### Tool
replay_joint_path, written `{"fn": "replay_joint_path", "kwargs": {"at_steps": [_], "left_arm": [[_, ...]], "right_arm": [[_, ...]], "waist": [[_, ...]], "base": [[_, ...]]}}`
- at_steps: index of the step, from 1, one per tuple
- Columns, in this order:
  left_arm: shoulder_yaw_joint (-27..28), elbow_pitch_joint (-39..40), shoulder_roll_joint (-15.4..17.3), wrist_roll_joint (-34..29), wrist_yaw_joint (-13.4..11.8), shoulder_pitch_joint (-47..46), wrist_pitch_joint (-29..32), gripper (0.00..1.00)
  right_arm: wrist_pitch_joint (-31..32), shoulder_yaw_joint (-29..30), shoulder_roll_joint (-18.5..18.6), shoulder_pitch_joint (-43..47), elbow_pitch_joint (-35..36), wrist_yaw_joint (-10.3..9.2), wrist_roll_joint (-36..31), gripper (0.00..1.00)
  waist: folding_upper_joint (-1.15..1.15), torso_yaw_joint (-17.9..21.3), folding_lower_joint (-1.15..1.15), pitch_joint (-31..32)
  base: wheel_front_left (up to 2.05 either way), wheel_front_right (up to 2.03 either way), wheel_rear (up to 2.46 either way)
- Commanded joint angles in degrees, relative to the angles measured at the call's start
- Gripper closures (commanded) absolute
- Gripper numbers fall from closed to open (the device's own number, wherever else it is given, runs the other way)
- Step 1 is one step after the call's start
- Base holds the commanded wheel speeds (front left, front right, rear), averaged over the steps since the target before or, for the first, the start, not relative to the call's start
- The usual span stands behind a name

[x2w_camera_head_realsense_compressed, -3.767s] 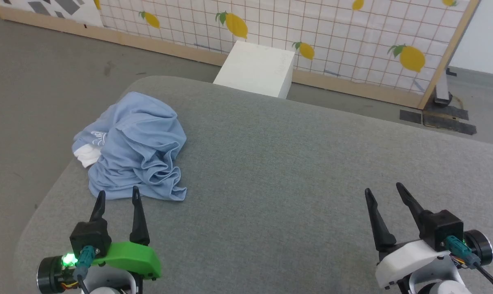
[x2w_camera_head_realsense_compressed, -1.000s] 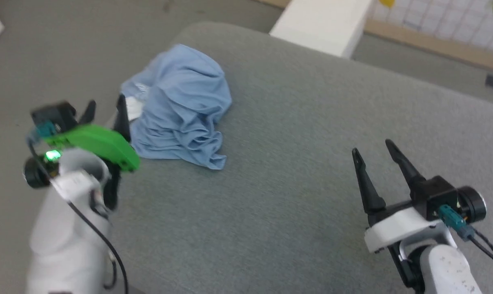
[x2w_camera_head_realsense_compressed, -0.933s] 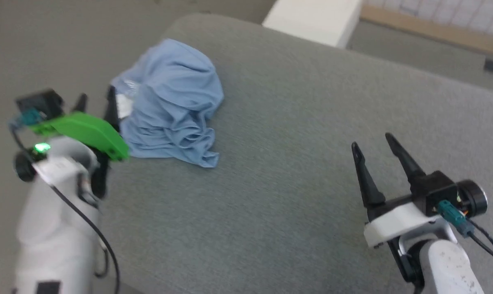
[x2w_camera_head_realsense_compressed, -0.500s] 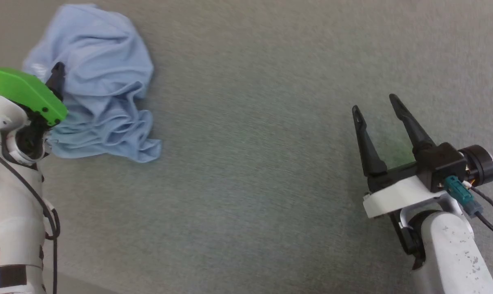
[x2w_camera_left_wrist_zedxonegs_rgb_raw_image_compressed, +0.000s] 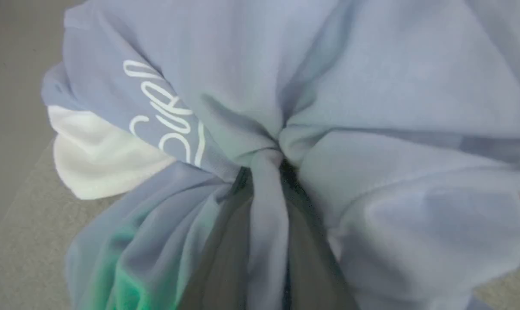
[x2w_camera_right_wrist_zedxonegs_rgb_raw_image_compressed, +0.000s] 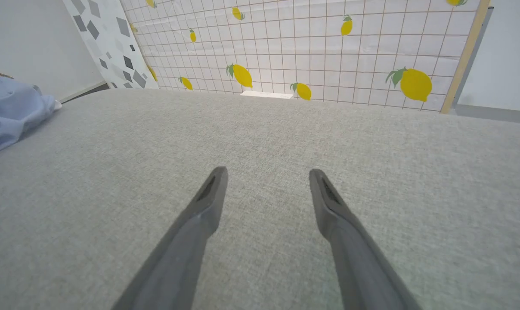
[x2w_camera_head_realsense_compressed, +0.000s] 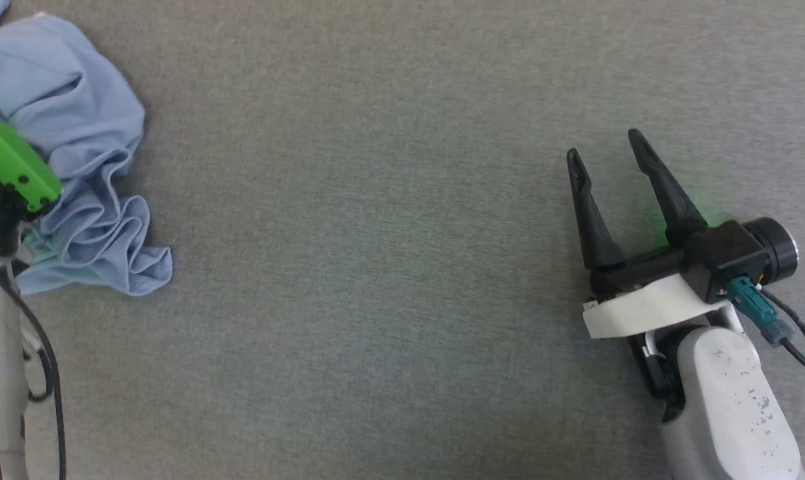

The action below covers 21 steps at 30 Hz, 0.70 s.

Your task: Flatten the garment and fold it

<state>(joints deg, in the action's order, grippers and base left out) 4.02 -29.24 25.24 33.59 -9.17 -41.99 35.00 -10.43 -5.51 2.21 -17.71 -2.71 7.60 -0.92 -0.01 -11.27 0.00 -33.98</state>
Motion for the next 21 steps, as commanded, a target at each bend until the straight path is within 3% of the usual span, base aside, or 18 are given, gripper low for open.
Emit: {"fn": "replay_joint_path", "kwargs": {"at_steps": [1, 5, 10, 16, 21], "left_arm": [[-0.89, 0.12, -0.39, -1.53, -0.65, 3.24, -2.52, 1.0], [-0.92, 5.12, 2.03, -6.63, -1.84, 2.92, -13.69, 1.0], [-4.7, 9.8, 3.65, -12.87, -0.35, 0.09, -24.55, 1.0], [-10.18, 13.7, 0.61, -16.39, 2.27, -5.57, -34.1, 1.0], [-15.13, 14.47, -5.3, -16.31, 4.42, -8.69, -37.95, 1.0]], "right_arm": [[-0.38, 0.71, 0.66, 1.33, -2.26, -0.11, 0.77, 0.0], [-1.57, 1.3, 0.66, 3.37, -4.81, -0.11, 2.49, 0.0], [-2.45, 2.44, 0.66, 6.74, -7.07, -0.11, 4.59, 0.0], [-2.99, 3.66, 0.66, 9.22, -8.44, -0.11, 6.05, 0.0], [-3.19, 3.94, 0.66, 10.61, -8.65, -0.11, 6.87, 0.0]], "waist": [[0.01, 0.6, 0.0, 5.83], [0.01, 0.9, 0.0, 13.05], [0.01, 2.1, 0.0, 20.88], [0.01, 5.62, 0.0, 27.17], [0.01, 9.84, 0.0, 30.16]], "base": [[0.0, 0.0, 0.0], [0.0, 0.0, 0.0], [0.0, 0.0, 0.0], [0.0, 0.0, 0.0], [0.0, 0.0, 0.0]]}}
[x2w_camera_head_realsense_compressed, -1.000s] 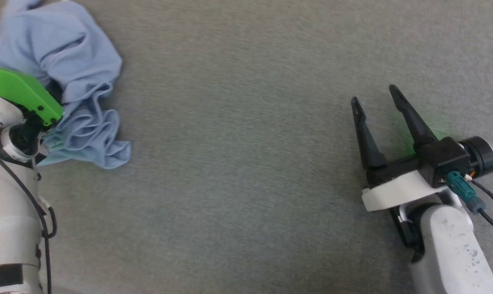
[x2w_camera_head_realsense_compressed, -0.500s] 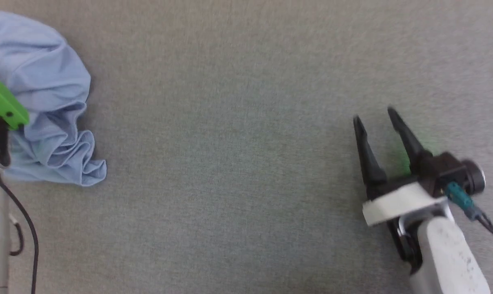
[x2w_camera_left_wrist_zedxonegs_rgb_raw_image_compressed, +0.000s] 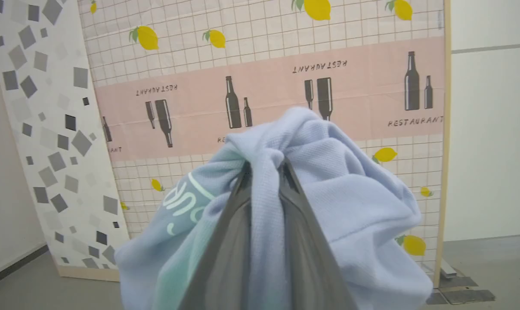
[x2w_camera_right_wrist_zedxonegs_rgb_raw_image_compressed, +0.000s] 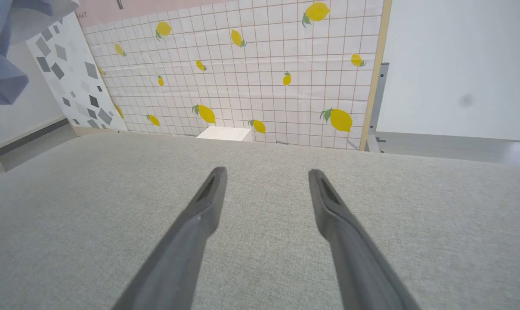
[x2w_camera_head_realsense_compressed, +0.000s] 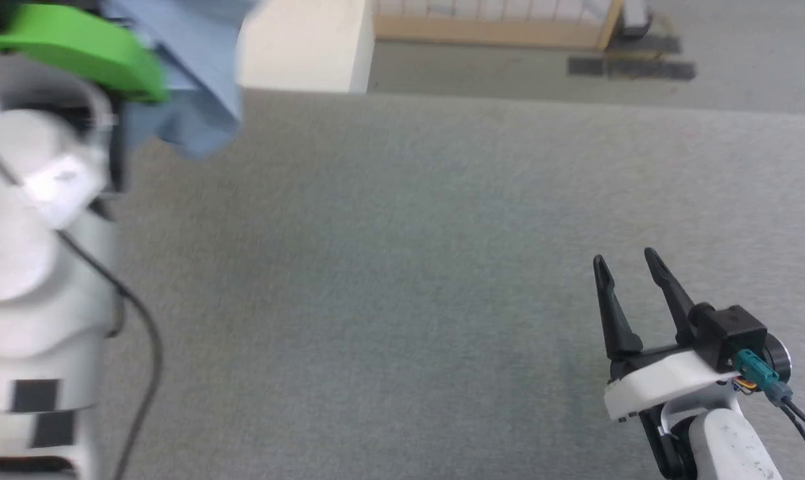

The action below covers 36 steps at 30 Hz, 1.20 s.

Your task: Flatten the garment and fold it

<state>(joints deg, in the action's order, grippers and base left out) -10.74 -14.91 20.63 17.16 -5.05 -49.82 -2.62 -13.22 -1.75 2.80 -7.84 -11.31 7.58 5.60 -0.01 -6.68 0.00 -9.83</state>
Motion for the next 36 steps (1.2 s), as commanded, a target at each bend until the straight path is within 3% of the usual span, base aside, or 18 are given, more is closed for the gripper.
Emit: {"fn": "replay_joint_path", "kwargs": {"at_steps": [1, 8, 13, 19, 23, 24, 25, 27, 30, 36], "left_arm": [[-1.22, 0.02, -1.79, 0.32, 0.68, -1.14, -0.58, 1.0], [-8.65, -3.19, -10.96, 2.44, 3.99, 0.49, -1.23, 1.0], [-12.68, -9.38, -15.12, 5.99, 5.63, 7.4, 2.14, 1.0], [-20.01, -20.63, -16.8, 10.22, 8.59, 15.29, 18.82, 1.0], [-23.29, -24.67, -17.22, 12.91, 9.48, 18.4, 30.01, 1.0], [-23.62, -24.89, -17.26, 13.16, 9.3, 18.78, 31.3, 0.7], [-23.96, -25.0, -17.29, 13.34, 8.94, 19.23, 32.48, 0.0], [-24.33, -24.39, -17.32, 13.55, 8.61, 19.83, 33.41, 0.0], [-22.76, -21.0, -17.2, 13.66, 7.2, 20.46, 28.39, 0.0], [-15.5, -10.06, -16.4, 11.67, 2.23, 23.45, 2.58, 0.0]], "right_arm": [[-0.35, 0.11, 0.08, 0.94, -0.05, -0.09, 0.45, 0.0], [0.45, -0.3, 0.08, 2.21, 0.36, -0.09, 0.75, 0.0], [1.15, -1.14, 0.08, 2.56, 0.69, -0.09, 0.77, 0.0], [2.21, -1.19, 0.08, 3.39, 1.4, -0.09, 0.36, 0.0], [2.88, -1.05, 0.08, 4.03, 1.8, -0.09, 0.19, 0.0], [3.04, -1.02, 0.08, 4.17, 1.88, -0.09, 0.16, 0.0], [3.26, -1.05, 0.08, 4.37, 1.94, -0.09, 0.13, 0.0], [3.64, -1.29, 0.08, 4.61, 2.09, -0.09, 0.12, 0.0], [3.97, -1.66, 0.08, 4.85, 2.25, -0.09, 0.13, 0.0], [4.25, -2.19, 0.08, 4.79, 2.99, -0.09, 0.14, 0.0]], "waist": [[0.01, 6.13, 0.0, 6.35], [0.01, 13.25, 0.0, 7.16], [0.01, 18.58, 0.0, 7.04], [0.01, 22.49, 0.0, 6.65], [0.01, 22.73, 0.0, 6.61], [0.01, 22.57, 0.0, 6.58], [0.01, 22.24, 0.0, 6.6], [0.01, 21.5, 0.0, 6.63], [0.01, 20.24, 0.0, 7.0], [0.01, 16.85, 0.0, 7.94]], "base": [[0.0, 0.0, 0.0], [0.0, 0.0, 0.0], [0.0, 0.0, 0.0], [0.0, 0.0, 0.0], [0.0, 0.0, 0.0], [0.0, 0.0, 0.0], [0.0, 0.0, 0.0], [0.0, 0.0, 0.0], [0.0, 0.0, 0.0], [0.0, 0.0, 0.0]]}}
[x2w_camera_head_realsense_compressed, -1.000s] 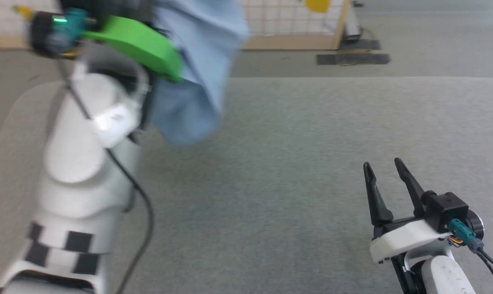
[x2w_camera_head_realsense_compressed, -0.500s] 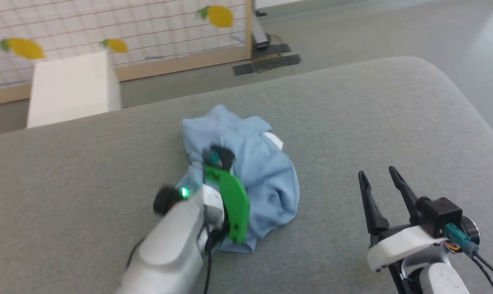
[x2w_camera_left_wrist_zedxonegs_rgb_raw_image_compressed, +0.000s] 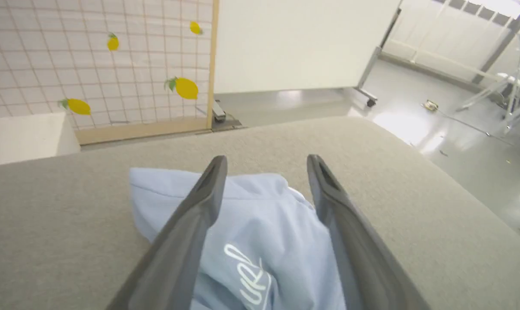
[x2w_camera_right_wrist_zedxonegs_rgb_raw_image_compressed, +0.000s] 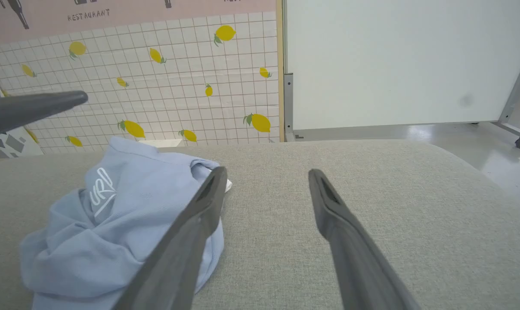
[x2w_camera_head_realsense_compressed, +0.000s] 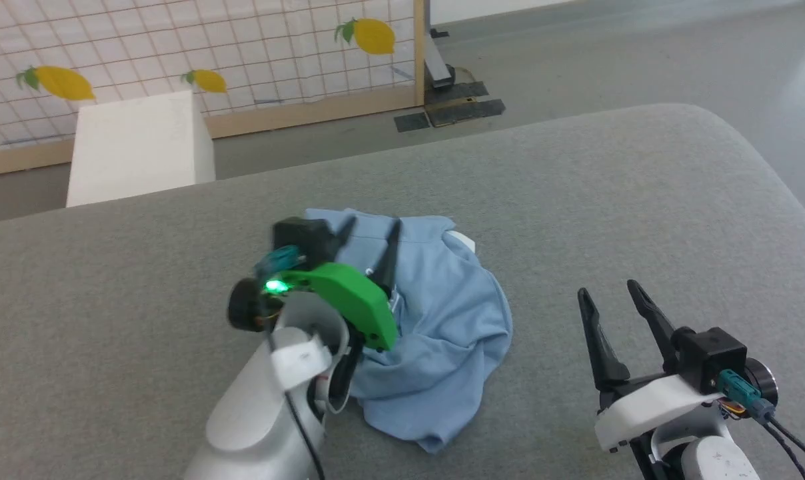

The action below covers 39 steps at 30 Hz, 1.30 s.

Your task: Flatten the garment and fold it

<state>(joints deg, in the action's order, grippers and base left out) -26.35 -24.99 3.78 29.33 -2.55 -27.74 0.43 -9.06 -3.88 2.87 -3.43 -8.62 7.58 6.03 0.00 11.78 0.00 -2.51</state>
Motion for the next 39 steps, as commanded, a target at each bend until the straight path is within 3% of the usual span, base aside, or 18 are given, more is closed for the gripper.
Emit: {"fn": "replay_joint_path", "kwargs": {"at_steps": [1, 3, 5, 9, 14, 21, 26, 31, 32, 33, 35, 36, 39], "left_arm": [[1.37, 1.61, 0.75, -1.03, -1.13, 2.38, -5.16, 0.0], [3.48, 3.96, 1.35, -1.82, -2.48, 4.39, -12.07, 0.0], [5.58, 6.25, 2.19, -2.85, -3.55, 6.39, -14.62, 0.0], [10.84, 12.79, 3.02, -5.85, -4.5, 10.31, -15.38, 0.0], [17.75, 20.72, 1.76, -9.72, -3.39, 16.45, -15.41, 0.0], [23.98, 24.68, -0.32, -12.35, -0.71, 20.95, -15.42, 0.0], [24.73, 24.69, -0.81, -13.61, 0.62, 20.73, -15.43, 0.0], [23.86, 24.75, -0.88, -12.09, 0.39, 20.5, -15.43, 0.0], [23.67, 24.73, -0.89, -11.88, 0.29, 20.53, -15.43, 0.0], [23.55, 24.71, -0.89, -11.69, 0.2, 20.59, -15.43, 0.0], [23.43, 24.65, -0.89, -11.42, -0.01, 20.74, -15.43, 0.0], [23.42, 24.56, -0.89, -11.33, -0.1, 20.88, -15.43, 0.0], [23.52, 24.25, -0.9, -11.13, -0.07, 21.34, -15.43, 0.0]], "right_arm": [[0.17, -0.19, 0.0, 0.26, 0.47, -0.09, -0.41, 0.0], [0.37, -0.28, 0.0, -0.04, 0.78, -0.09, -0.53, 0.0], [0.8, -0.4, 0.0, -0.7, 1.03, -0.09, -0.6, 0.0], [2.15, -0.39, 0.0, -3.58, 1.15, -0.09, 0.09, 0.0], [7.17, -1.69, 0.0, -10.58, -2.38, -0.09, 3.29, 0.0], [20.72, -0.57, 0.0, -23.68, -16.79, -0.09, 8.48, 0.0], [31.79, 3.01, 0.0, -30.85, -28.16, -0.09, 12.35, 0.0], [36.67, 3.42, 0.0, -34.61, -34.23, -0.09, 16.35, 0.0], [37.3, 3.09, 0.0, -35.11, -35.07, -0.09, 17.71, 0.12], [37.45, 2.78, 0.0, -35.47, -35.56, -0.09, 18.32, 0.5], [36.43, 1.84, 0.0, -36.08, -35.68, -0.09, 19.77, 0.77], [35.29, 1.19, 0.0, -36.31, -35.32, -0.09, 20.29, 1.0], [31.29, -0.97, 0.0, -35.99, -32.81, -0.09, 21.81, 1.0]], "waist": [[0.0, -2.37, 0.0, 0.74], [0.0, -3.89, 0.0, 0.78], [0.0, -5.33, 0.0, 0.48], [0.0, -8.27, 0.0, -0.81], [0.0, -11.13, 0.0, -2.87], [0.0, -14.95, 0.0, -5.92], [0.0, -17.95, 0.0, -7.69], [0.0, -19.57, 0.0, -8.32], [0.0, -19.7, 0.0, -8.33], [0.0, -19.75, 0.0, -8.31], [0.0, -19.68, 0.0, -8.13], [0.0, -19.53, 0.0, -7.96], [0.0, -18.87, 0.0, -7.26]], "base": [[0.0, 0.0, 0.0], [0.0, 0.0, 0.0], [0.0, 0.0, 0.0], [0.0, 0.0, 0.0], [0.0, 0.0, 0.0], [0.0, 0.0, 0.0], [0.0, 0.0, 0.0], [0.0, 0.0, 0.0], [0.0, 0.0, 0.0], [0.0, 0.0, 0.0], [0.0, 0.0, 0.0], [0.0, 0.0, 0.0], [0.0, 0.0, 0.0]]}}
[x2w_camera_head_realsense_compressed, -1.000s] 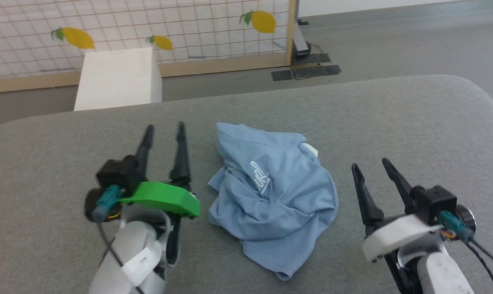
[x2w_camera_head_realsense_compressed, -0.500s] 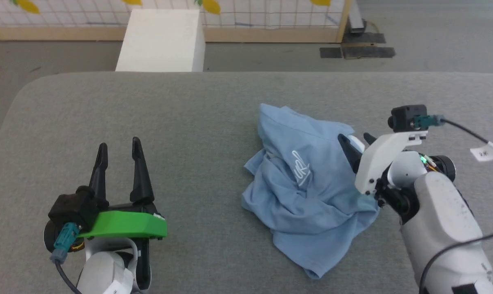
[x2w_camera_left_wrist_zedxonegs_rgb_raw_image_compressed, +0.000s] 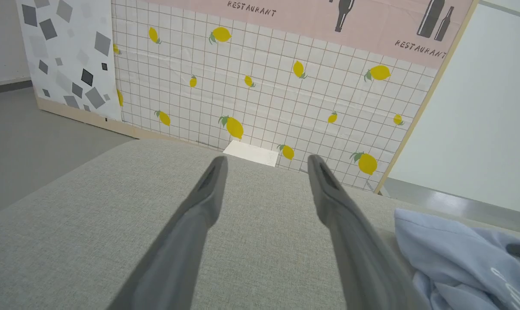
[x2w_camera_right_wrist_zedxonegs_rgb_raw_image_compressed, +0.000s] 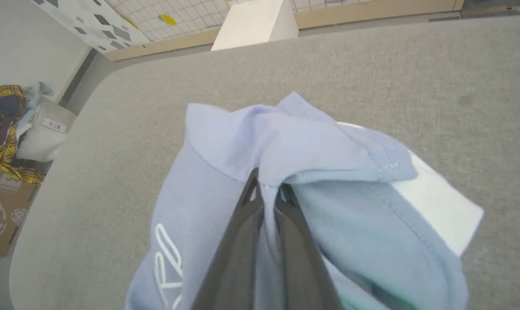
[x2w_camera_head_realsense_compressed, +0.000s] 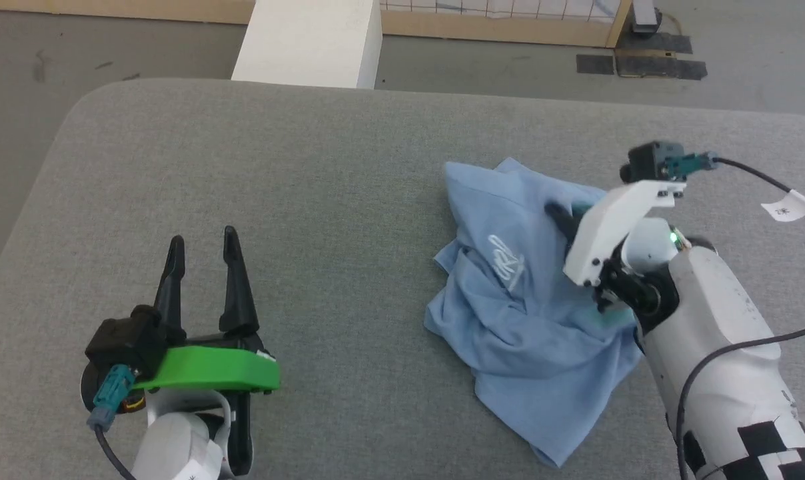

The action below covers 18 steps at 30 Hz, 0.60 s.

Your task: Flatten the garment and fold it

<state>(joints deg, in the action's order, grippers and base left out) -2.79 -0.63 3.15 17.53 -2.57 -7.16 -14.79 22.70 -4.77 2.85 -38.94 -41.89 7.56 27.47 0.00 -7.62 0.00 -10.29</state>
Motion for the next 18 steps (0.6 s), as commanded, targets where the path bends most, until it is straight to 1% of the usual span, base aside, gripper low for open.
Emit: {"fn": "replay_joint_path", "kwargs": {"at_steps": [1, 3, 6, 8, 10, 12, 15, 17, 18], "left_arm": [[0.04, -0.24, -0.26, 0.62, -0.03, 0.86, -0.2, 0.0], [0.23, -0.35, -0.26, 0.62, -0.05, 1.05, -0.2, 0.0], [0.39, -0.48, -0.26, 0.56, -0.04, 1.53, -0.2, 0.0], [0.46, -0.54, -0.26, 0.51, -0.1, 2.07, -0.2, 0.0], [0.64, -0.56, -0.26, 0.47, -0.14, 2.68, -0.2, 0.0], [0.84, -0.52, -0.26, 0.36, -0.09, 3.24, -0.2, 0.0], [1.3, -0.65, -0.27, 0.17, 0.19, 3.88, -0.2, 0.0], [1.69, -0.81, -0.27, 0.06, 0.37, 4.16, -0.2, 0.0], [1.75, -0.86, -0.27, 0.01, 0.4, 4.3, -0.2, 0.0]], "right_arm": [[-2.51, -0.85, 0.03, -0.06, 2.05, -0.08, 0.84, 1.0], [-7.22, -2.18, 0.28, 1.21, 5.98, -0.08, 0.07, 1.0], [-16.35, -0.52, 2.56, 4.63, 11.84, -0.08, -3.98, 1.0], [-20.7, 3.35, 3.63, 8.45, 15.03, -0.08, -8.08, 1.0], [-22.94, 9.45, 3.44, 13.06, 17.82, -0.08, -12.66, 1.0], [-22.48, 16.46, 2.17, 17.96, 20.32, -0.08, -16.52, 1.0], [-19.07, 26.05, 0.46, 24.66, 24.07, -0.08, -21.13, 1.0], [-15.33, 29.81, 0.12, 28.26, 25.2, -0.08, -22.46, 1.0], [-13.37, 30.43, 0.09, 29.58, 24.94, -0.08, -21.53, 1.0]], "waist": [[0.0, 0.9, 0.0, 0.82], [0.0, 1.59, 0.0, 1.43], [0.0, 2.42, 0.0, 2.6], [0.0, 2.98, 0.0, 3.45], [0.0, 3.63, 0.0, 4.26], [0.0, 4.3, 0.0, 4.87], [0.0, 5.32, 0.0, 5.6], [0.0, 5.99, 0.0, 5.99], [0.0, 6.3, 0.0, 6.23]], "base": [[0.0, 0.0, 0.0], [0.0, 0.0, 0.0], [0.0, 0.0, 0.0], [0.0, 0.0, 0.0], [0.0, 0.0, 0.0], [0.0, 0.0, 0.0], [0.0, 0.0, 0.0], [0.0, 0.0, 0.0], [0.0, 0.0, 0.0]]}}
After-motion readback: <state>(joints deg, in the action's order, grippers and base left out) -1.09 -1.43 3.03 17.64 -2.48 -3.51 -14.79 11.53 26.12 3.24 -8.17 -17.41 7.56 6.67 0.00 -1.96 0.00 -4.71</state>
